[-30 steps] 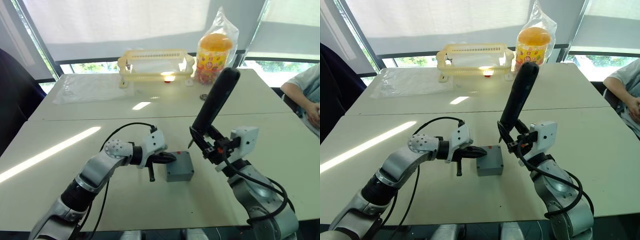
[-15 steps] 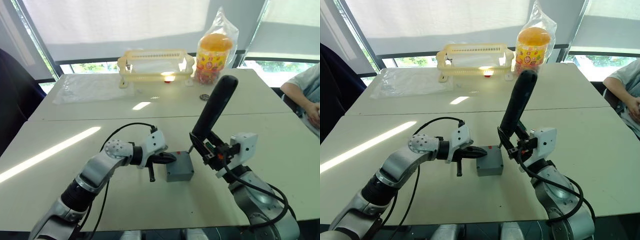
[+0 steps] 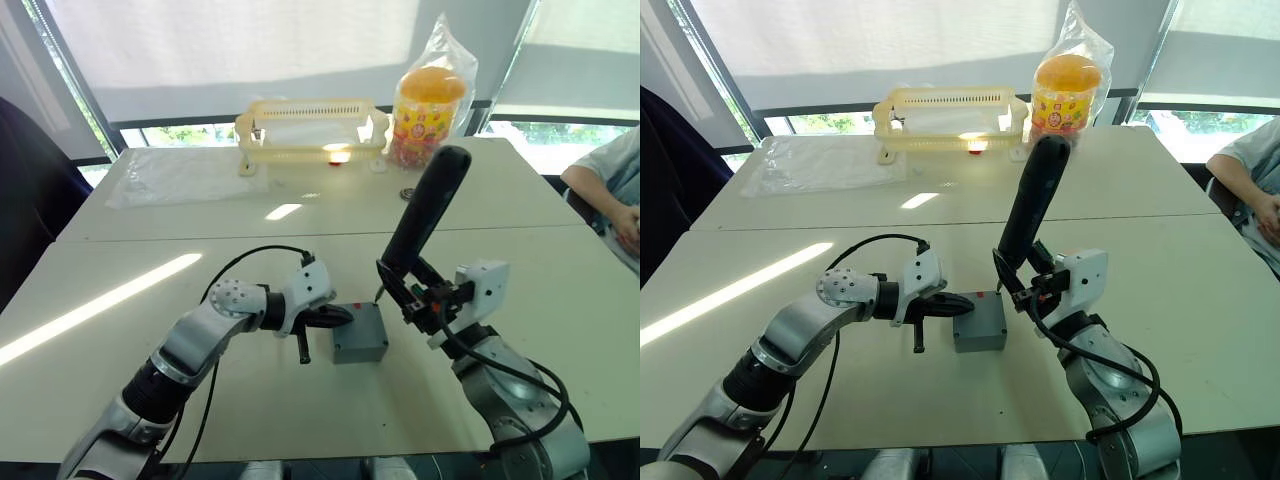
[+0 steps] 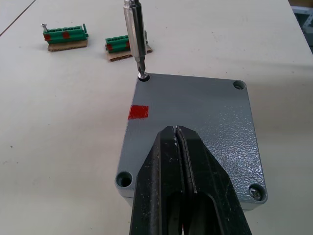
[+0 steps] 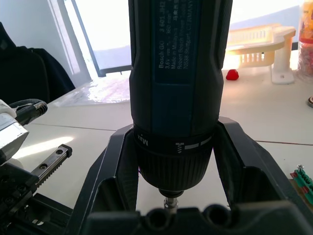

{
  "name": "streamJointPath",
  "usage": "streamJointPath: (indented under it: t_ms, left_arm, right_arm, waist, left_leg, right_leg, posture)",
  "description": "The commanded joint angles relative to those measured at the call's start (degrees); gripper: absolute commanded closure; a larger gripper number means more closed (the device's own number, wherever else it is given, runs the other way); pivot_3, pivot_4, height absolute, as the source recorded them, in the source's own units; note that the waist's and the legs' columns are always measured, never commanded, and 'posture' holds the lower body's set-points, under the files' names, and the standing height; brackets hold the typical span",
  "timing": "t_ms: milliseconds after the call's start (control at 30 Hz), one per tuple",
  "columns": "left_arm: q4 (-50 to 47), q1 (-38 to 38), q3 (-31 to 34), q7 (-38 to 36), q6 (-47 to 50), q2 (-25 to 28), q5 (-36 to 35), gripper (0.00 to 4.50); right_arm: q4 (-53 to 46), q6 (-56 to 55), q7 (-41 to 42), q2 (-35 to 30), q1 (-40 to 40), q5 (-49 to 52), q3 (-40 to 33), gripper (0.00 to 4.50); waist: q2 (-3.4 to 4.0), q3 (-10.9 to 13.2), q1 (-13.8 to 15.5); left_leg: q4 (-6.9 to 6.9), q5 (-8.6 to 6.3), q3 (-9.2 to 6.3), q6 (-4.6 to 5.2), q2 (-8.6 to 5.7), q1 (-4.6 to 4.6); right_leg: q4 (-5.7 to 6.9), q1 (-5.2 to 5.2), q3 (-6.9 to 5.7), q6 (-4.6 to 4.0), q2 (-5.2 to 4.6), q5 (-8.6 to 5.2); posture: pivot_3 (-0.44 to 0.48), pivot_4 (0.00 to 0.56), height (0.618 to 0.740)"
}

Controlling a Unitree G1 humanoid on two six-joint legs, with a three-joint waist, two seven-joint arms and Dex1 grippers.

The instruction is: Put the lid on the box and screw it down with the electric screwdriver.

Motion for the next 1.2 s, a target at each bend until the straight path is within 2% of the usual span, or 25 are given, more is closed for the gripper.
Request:
streamJointPath:
  t_ms: [33, 600, 933, 1200]
  left_arm:
    - [-0.3, 0.9, -1.1, -0.2, 0.7, 0.3, 0.6, 4.5]
    - [-0.6, 1.0, -1.1, 0.1, 0.9, 0.3, 0.7, 4.5]
    - [-0.5, 0.9, -1.1, 0.3, 0.7, 0.2, 0.7, 4.5]
    - [-0.9, 1.1, -1.4, 0.1, 0.6, 0.3, 0.9, 4.5]
  right_arm:
    - [-1.9, -2.8, 0.4, 0.3, -1.2, 0.3, -0.7, 2.73]
    - [-0.7, -3.7, 1.1, 0.4, 0.4, -0.3, -0.2, 2.73]
    - [5.2, -8.8, 4.2, -2.2, 2.0, -5.8, 2.5, 2.73]
    - [9.6, -12.1, 5.9, -2.1, 3.5, -5.8, 2.6, 2.73]
  waist:
    - [0.0, 0.0, 0.0]
    - [0.0, 0.0, 0.0]
    - [-0.16, -0.1, 0.0]
    - [-0.27, -0.2, 0.0]
  left_leg:
    - [0.0, 0.0, 0.0, 0.0, 0.0, 0.0]
    - [0.0, 0.0, 0.0, 0.0, 0.0, 0.0]
    - [0.0, 0.0, 0.0, 0.0, 0.0, 0.04]
    - [0.0, 0.0, -0.05, 0.0, 0.01, 0.22]
  right_leg:
    - [0.0, 0.0, 0.0, 0.01, 0.0, 0.0]
    - [0.0, 0.0, 0.0, 0.01, 0.0, 0.0]
    - [0.0, 0.04, 0.0, -0.01, 0.0, -0.01]
    - [-0.09, 0.31, -0.06, -0.11, 0.0, -0.06]
  posture:
    - [0.0, 0.15, 0.74]
    - [0.0, 0.15, 0.74]
    - [0.0, 0.15, 0.74]
    - [0.0, 0.15, 0.74]
